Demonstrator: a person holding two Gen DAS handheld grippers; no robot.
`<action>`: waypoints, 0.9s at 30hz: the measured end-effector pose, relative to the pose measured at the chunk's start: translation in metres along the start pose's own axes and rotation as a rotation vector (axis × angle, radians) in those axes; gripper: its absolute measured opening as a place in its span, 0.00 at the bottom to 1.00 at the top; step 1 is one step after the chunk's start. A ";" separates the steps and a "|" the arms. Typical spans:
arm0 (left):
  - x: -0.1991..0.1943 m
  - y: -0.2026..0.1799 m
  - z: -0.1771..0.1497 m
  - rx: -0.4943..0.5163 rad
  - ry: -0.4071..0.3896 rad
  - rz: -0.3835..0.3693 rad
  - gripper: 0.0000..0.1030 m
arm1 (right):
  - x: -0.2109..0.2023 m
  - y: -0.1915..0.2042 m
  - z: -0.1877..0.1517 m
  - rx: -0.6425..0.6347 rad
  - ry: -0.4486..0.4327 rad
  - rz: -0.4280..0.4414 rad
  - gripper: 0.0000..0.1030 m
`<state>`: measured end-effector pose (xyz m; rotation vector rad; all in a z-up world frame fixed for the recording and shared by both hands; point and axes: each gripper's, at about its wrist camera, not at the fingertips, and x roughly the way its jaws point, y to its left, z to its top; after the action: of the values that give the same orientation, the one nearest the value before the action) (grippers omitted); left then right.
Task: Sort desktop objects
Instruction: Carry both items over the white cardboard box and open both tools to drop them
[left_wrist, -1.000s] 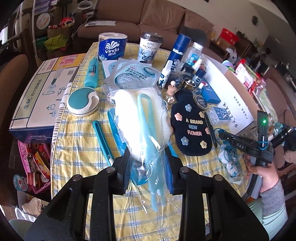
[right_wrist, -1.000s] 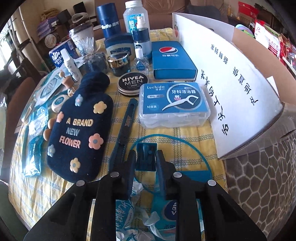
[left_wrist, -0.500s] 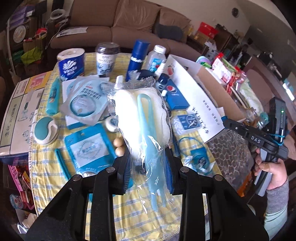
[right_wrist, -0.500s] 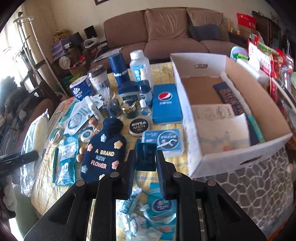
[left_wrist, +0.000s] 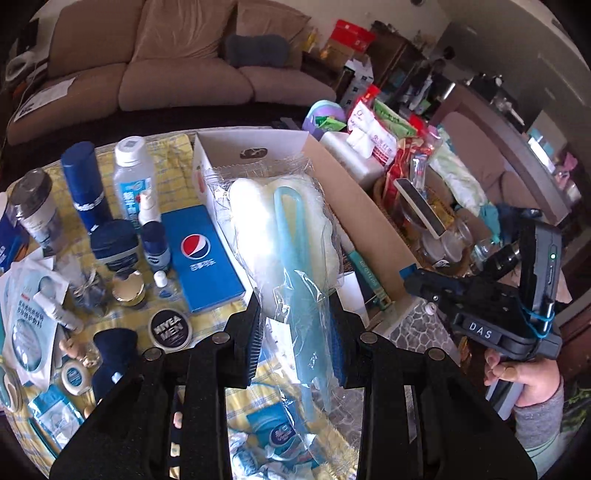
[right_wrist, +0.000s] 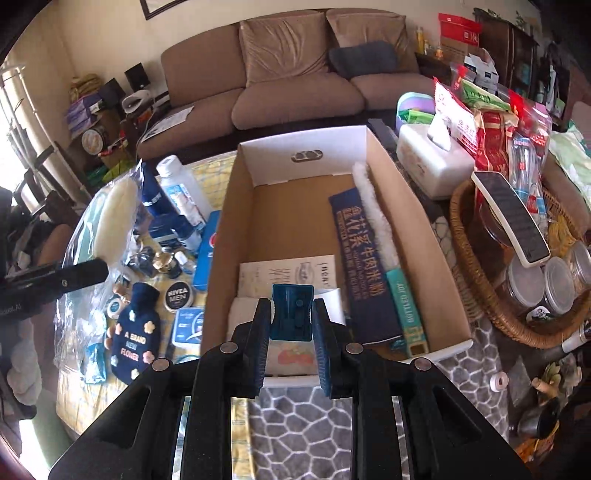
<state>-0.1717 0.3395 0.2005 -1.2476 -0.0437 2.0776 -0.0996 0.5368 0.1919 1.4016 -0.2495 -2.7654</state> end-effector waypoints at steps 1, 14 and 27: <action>0.013 -0.008 0.007 -0.001 0.017 -0.008 0.28 | 0.005 -0.008 0.002 -0.004 0.011 -0.012 0.21; 0.217 -0.096 0.034 -0.136 0.203 -0.082 0.28 | 0.007 -0.095 0.003 0.036 -0.014 -0.097 0.21; 0.217 -0.081 0.024 -0.206 0.270 -0.062 0.57 | 0.008 -0.114 -0.002 0.056 -0.050 -0.052 0.21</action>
<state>-0.2084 0.5338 0.0778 -1.6212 -0.1749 1.8718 -0.0984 0.6483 0.1663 1.3717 -0.2979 -2.8596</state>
